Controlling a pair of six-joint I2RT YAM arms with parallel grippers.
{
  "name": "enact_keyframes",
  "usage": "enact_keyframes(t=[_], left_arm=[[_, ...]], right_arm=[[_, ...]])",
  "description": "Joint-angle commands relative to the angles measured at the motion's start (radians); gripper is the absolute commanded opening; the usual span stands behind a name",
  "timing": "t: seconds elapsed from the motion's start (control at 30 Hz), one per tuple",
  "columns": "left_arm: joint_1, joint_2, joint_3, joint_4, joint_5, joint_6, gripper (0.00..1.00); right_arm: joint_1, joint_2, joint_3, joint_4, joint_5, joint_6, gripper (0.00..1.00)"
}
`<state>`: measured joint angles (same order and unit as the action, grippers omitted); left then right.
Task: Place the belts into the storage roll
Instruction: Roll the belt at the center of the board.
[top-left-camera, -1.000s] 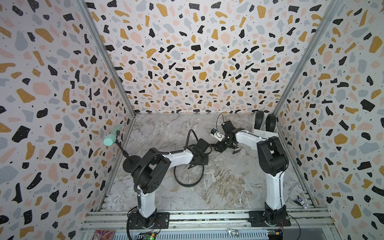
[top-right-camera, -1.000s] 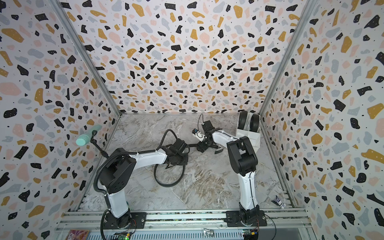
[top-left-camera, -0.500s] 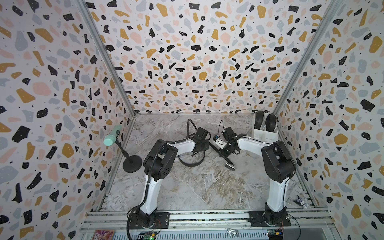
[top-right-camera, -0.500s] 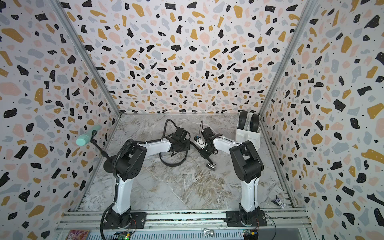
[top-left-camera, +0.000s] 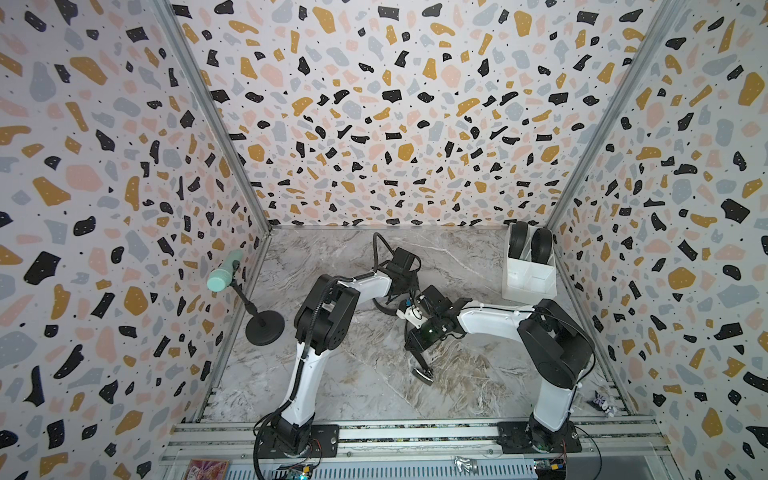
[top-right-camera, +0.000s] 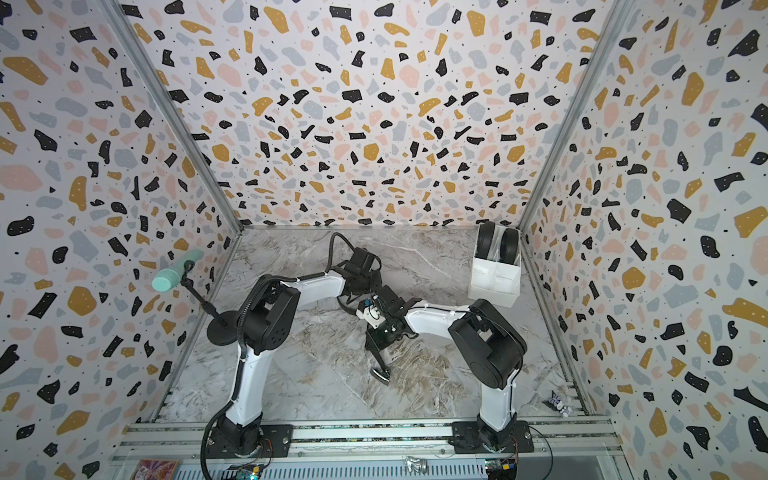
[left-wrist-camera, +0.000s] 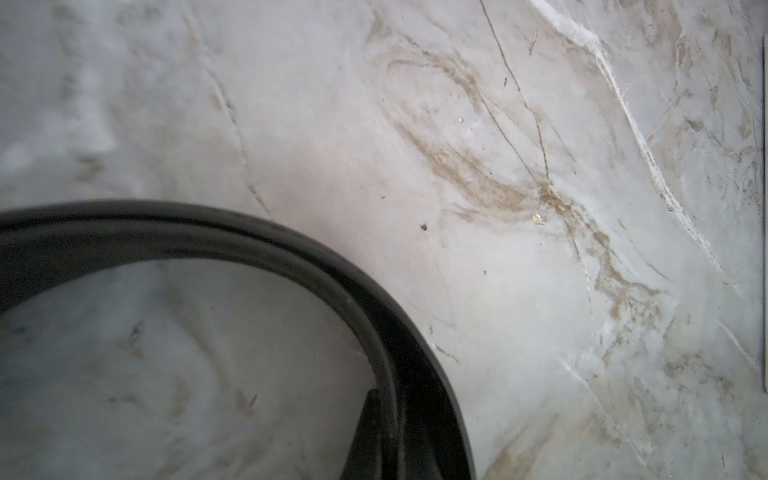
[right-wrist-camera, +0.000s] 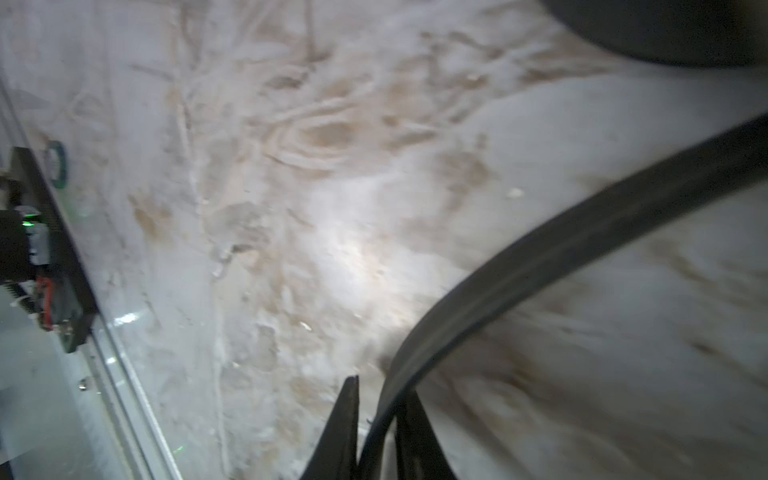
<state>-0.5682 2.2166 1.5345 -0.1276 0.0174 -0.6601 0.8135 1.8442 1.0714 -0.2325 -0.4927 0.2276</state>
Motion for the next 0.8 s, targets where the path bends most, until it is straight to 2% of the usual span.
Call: enact_keyframes(t=[0.0, 0.13, 0.23, 0.37, 0.6, 0.77], left_arm=[[0.009, 0.048, 0.003, 0.042, -0.017, -0.009, 0.0], [0.008, 0.037, -0.017, 0.06, 0.003, -0.01, 0.0], [0.008, 0.024, -0.037, 0.062, 0.026, -0.005, 0.02], [0.009, -0.02, -0.098, 0.06, 0.044, 0.013, 0.11], [0.009, -0.113, -0.168, 0.052, 0.049, 0.039, 0.25], [0.009, -0.173, -0.163, 0.064, 0.064, 0.039, 0.34]], right_arm=[[0.038, 0.021, 0.035, 0.115, -0.112, 0.099, 0.18], [0.056, 0.06, 0.072, 0.121, -0.119, 0.101, 0.19], [0.047, 0.06, 0.083, 0.072, -0.063, 0.082, 0.29], [-0.003, -0.006, 0.057, 0.014, -0.029, 0.071, 0.47], [-0.117, -0.134, 0.025, -0.126, -0.014, 0.023, 0.6], [-0.195, -0.182, 0.041, -0.176, -0.004, 0.002, 0.68]])
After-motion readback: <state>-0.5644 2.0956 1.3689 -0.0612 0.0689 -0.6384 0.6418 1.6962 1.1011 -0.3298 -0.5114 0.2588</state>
